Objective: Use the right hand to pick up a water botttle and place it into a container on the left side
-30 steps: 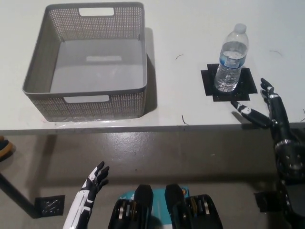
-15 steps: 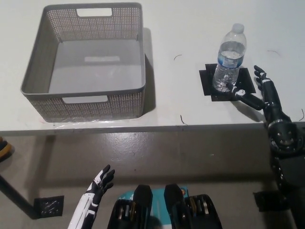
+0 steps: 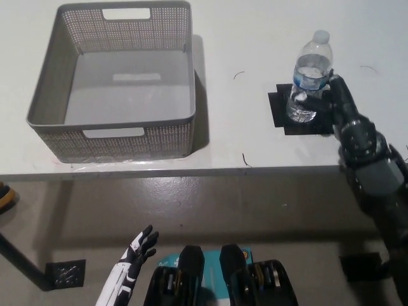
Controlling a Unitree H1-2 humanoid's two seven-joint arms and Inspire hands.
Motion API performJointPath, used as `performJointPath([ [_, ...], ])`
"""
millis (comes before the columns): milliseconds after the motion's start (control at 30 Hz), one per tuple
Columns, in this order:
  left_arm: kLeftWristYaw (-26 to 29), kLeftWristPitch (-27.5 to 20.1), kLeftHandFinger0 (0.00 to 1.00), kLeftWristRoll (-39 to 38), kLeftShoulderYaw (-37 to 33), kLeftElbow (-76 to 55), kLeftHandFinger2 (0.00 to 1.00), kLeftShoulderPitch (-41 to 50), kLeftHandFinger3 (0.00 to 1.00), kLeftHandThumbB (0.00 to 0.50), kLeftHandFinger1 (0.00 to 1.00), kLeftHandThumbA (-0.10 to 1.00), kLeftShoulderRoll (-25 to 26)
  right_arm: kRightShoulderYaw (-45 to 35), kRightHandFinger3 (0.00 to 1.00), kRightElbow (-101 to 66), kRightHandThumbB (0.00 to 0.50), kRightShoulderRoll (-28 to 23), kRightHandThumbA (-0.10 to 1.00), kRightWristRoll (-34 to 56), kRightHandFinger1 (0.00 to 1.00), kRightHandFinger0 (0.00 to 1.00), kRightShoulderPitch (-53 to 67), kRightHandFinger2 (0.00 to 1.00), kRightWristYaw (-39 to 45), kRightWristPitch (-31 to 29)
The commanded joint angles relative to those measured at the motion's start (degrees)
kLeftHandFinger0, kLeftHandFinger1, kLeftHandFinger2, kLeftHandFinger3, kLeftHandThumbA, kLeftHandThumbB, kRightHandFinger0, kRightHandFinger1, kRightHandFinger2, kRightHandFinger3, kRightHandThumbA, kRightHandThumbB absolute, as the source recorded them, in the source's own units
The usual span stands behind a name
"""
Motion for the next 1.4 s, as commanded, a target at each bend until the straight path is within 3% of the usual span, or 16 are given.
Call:
performJointPath([
  [0,-1.2,-3.5,1.00,-0.5,-0.7,0.4,1.00,-0.1,1.00,0.232,1.00,1.00,0.5,-0.5,1.00,4.6,0.500,0.1,0.52,0.9,1.00,1.00,-9.3,1.00,-2.2,-6.9],
  [33,-1.2,-3.6,1.00,-0.5,-0.8,0.6,1.00,-0.1,1.00,0.239,1.00,1.00,0.4,-0.9,0.83,5.6,0.458,0.9,0.35,0.8,0.62,0.51,-10.6,0.71,-5.7,-5.1],
  [67,-1.1,-3.6,1.00,-0.5,-0.8,0.7,1.00,-0.1,1.00,0.239,1.00,1.00,0.4,-1.0,0.83,6.1,0.458,0.9,0.35,0.9,0.62,0.51,-10.8,0.71,-6.1,-5.2],
  [100,-1.2,-3.3,1.00,-1.0,-0.8,0.5,1.00,0.0,1.00,0.254,1.00,1.00,0.3,-1.8,0.22,7.9,0.246,1.9,-0.05,1.0,0.06,0.03,-12.4,0.23,-11.4,-4.7],
  [133,-1.2,-3.3,1.00,-1.1,-0.8,0.5,1.00,-0.1,1.00,0.248,1.00,1.00,0.3,-2.4,0.26,8.5,0.153,2.1,-0.10,1.7,0.04,0.00,-12.7,0.33,-11.7,-5.2],
  [167,-1.3,-3.4,1.00,-1.1,-0.8,0.5,1.00,-0.2,1.00,0.246,1.00,1.00,0.4,-2.9,0.42,8.9,0.123,2.3,-0.10,2.3,0.08,0.00,-12.8,0.50,-11.9,-6.1],
  [267,-1.8,-3.1,1.00,-1.5,-0.7,0.3,1.00,-0.5,1.00,0.232,1.00,1.00,0.9,-4.1,0.64,8.5,0.122,2.8,-0.10,2.8,0.20,0.00,-12.6,0.65,-12.9,-7.1],
  [633,-2.0,-1.5,1.00,0.9,-1.5,1.5,1.00,-0.8,1.00,0.267,1.00,1.00,1.2,-4.7,0.77,-7.9,0.106,4.3,-0.10,1.1,0.33,0.00,-10.2,0.75,-14.7,-8.9],
  [800,-1.6,-2.6,1.00,2.1,-2.2,2.8,1.00,-0.6,1.00,0.264,1.00,1.00,1.2,-2.8,0.73,-23.6,0.120,8.0,-0.10,-0.2,0.29,0.00,-9.0,0.70,-12.0,-2.8],
  [867,-1.8,-2.4,1.00,2.0,-2.5,3.0,1.00,-0.3,1.00,0.260,1.00,1.00,1.3,-2.0,0.80,-27.4,0.114,10.1,-0.10,-0.1,0.35,0.00,-9.1,0.77,-11.0,-1.9],
  [1000,-2.2,-1.8,1.00,1.8,-2.9,2.9,1.00,-0.4,1.00,0.252,1.00,1.00,1.4,-0.7,0.80,-29.8,0.121,13.4,-0.10,-1.2,0.41,0.04,-10.7,0.83,-11.5,0.6],
  [1133,-2.2,-2.3,1.00,1.9,-3.5,3.1,1.00,-0.2,1.00,0.247,1.00,1.00,1.4,-0.1,0.75,-27.4,0.132,17.1,-0.10,-0.9,0.26,0.00,-12.4,0.67,-12.8,-1.8],
  [1267,-2.4,-2.2,1.00,1.3,-3.7,3.7,1.00,-0.1,1.00,0.290,1.00,1.00,1.3,-0.3,0.46,-24.2,0.147,20.5,-0.10,-0.4,0.14,0.00,-13.8,0.56,-13.8,-1.8],
  [1300,-2.4,-2.7,1.00,1.4,-3.7,4.1,1.00,-0.1,1.00,0.291,1.00,1.00,1.4,-0.4,0.46,-23.1,0.144,21.5,-0.10,0.0,0.14,0.00,-14.3,0.57,-13.8,-1.7],
  [1333,-2.5,-2.6,1.00,1.3,-3.7,3.9,1.00,-0.1,1.00,0.299,1.00,1.00,1.3,-0.1,0.48,-21.3,0.137,22.2,-0.10,-0.4,0.31,0.15,-15.1,0.67,-14.0,-1.5],
  [1367,-2.6,-2.6,1.00,1.4,-3.7,3.9,1.00,-0.1,1.00,0.301,1.00,1.00,1.2,0.2,0.53,-19.3,0.143,22.9,-0.10,-1.0,0.41,0.46,-15.9,0.56,-14.6,-1.2],
])
